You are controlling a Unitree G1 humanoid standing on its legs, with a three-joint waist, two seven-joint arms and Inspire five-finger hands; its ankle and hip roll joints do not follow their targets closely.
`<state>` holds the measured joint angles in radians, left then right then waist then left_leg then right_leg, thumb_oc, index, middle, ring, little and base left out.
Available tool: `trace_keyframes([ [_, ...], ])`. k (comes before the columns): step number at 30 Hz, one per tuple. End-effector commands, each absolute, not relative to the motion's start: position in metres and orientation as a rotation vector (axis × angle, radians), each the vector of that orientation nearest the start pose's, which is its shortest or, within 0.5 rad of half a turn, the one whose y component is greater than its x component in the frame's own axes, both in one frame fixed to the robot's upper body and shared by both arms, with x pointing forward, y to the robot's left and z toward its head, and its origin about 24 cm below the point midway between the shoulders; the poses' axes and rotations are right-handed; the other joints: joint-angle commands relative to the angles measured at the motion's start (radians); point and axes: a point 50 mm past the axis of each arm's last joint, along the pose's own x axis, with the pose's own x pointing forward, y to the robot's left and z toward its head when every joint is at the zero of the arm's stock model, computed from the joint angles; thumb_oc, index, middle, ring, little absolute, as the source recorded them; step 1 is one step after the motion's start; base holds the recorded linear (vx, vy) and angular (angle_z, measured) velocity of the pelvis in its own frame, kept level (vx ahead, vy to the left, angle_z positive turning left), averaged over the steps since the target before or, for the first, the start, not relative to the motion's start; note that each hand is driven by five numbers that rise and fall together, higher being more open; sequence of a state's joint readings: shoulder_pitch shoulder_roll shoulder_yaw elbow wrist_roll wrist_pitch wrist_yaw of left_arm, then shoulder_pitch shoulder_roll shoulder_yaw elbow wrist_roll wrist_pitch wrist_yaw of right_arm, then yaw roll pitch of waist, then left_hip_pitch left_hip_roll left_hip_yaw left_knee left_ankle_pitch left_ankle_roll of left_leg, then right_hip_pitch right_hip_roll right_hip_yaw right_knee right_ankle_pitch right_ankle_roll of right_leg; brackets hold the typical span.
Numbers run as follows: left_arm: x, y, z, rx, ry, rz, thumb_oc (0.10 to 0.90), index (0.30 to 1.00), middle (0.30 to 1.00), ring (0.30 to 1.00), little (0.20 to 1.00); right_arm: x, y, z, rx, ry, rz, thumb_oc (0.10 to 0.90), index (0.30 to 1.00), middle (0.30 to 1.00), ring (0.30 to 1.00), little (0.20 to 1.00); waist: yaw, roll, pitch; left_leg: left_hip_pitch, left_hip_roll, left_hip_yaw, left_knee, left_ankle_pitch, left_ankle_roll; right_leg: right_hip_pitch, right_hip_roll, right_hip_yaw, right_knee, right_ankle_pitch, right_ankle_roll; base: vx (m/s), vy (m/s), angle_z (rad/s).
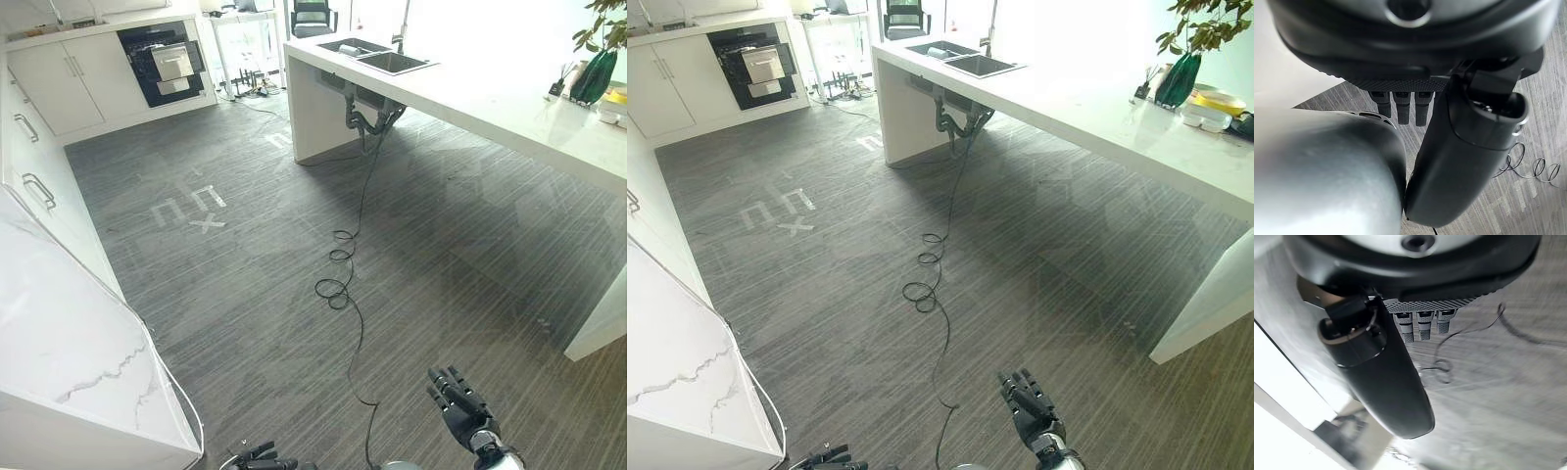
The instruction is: Place the dishes in the dishwasher.
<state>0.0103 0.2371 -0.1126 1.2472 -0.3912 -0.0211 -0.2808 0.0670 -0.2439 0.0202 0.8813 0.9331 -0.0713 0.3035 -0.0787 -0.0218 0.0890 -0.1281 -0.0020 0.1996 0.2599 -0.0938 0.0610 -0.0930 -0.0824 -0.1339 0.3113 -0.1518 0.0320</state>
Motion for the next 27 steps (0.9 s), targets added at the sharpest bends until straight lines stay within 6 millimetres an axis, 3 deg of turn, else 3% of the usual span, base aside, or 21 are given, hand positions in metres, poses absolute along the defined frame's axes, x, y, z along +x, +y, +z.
trace_keyframes([
  [1, 0.088, 0.21, -0.161, -0.353, 1.141, -0.057, 0.8, 0.9, 0.9, 0.9, 0.9, 0.188, -0.245, -0.094, 0.52, 0.484, -0.163, 0.8, 0.9, 0.9, 0.9, 0.9, 0.007, 0.021, 0.022, 0.059, 0.043, 0.023, 0.04, -0.184, -0.071, -0.01, -0.047, -0.074, -0.011, -0.047, 0.093, -0.03, -0.005, 0.13],
  [5, 0.118, 0.216, -0.149, -0.539, 0.921, 0.12, 0.8, 0.9, 0.9, 0.9, 0.9, 0.19, -0.243, -0.096, 0.423, 0.522, -0.165, 0.8, 0.9, 0.9, 0.9, 0.9, 0.019, 0.025, 0.019, 0.059, 0.043, 0.009, 0.04, -0.183, -0.072, -0.003, -0.044, -0.08, -0.011, -0.053, 0.089, -0.02, 0.001, 0.07],
  [13, 0.17, 0.23, -0.122, -0.223, 0.743, 0.074, 0.8, 0.9, 0.9, 0.9, 0.9, 0.19, -0.257, -0.095, 0.253, 0.55, -0.154, 0.8, 0.9, 0.9, 0.9, 0.9, 0.025, 0.027, 0.018, 0.059, 0.03, -0.018, 0.04, -0.177, -0.071, 0.006, -0.019, -0.056, -0.011, -0.054, 0.082, -0.02, -0.015, 0.12],
  [18, 0.197, 0.231, -0.099, -0.145, 0.538, 0.116, 0.8, 0.9, 0.9, 0.9, 0.9, 0.191, -0.256, -0.094, 0.208, 0.557, -0.121, 0.8, 0.9, 0.9, 0.9, 0.9, 0.03, 0.034, 0.023, 0.078, 0.017, -0.03, 0.04, -0.18, -0.062, 0.02, -0.013, -0.045, -0.011, -0.058, 0.073, 0.0, 0.004, -0.01],
  [23, 0.207, 0.235, -0.087, -0.036, 0.487, 0.109, 0.8, 0.9, 0.9, 0.9, 0.9, 0.188, -0.26, -0.093, 0.195, 0.554, -0.137, 0.8, 0.9, 0.9, 0.9, 0.9, 0.034, 0.031, 0.027, 0.088, 0.022, -0.019, 0.04, -0.182, -0.06, 0.028, -0.015, -0.052, -0.011, -0.058, 0.073, -0.01, -0.013, -0.03],
  [27, 0.201, 0.237, -0.096, -0.017, 0.571, 0.115, 0.8, 0.9, 0.9, 0.9, 0.9, 0.184, -0.265, -0.096, 0.182, 0.575, -0.144, 0.8, 0.9, 0.9, 0.9, 0.9, 0.03, 0.03, 0.026, 0.094, 0.023, -0.018, 0.04, -0.185, -0.061, 0.033, -0.013, -0.055, -0.011, -0.059, 0.073, 0.02, -0.028, 0.0],
])
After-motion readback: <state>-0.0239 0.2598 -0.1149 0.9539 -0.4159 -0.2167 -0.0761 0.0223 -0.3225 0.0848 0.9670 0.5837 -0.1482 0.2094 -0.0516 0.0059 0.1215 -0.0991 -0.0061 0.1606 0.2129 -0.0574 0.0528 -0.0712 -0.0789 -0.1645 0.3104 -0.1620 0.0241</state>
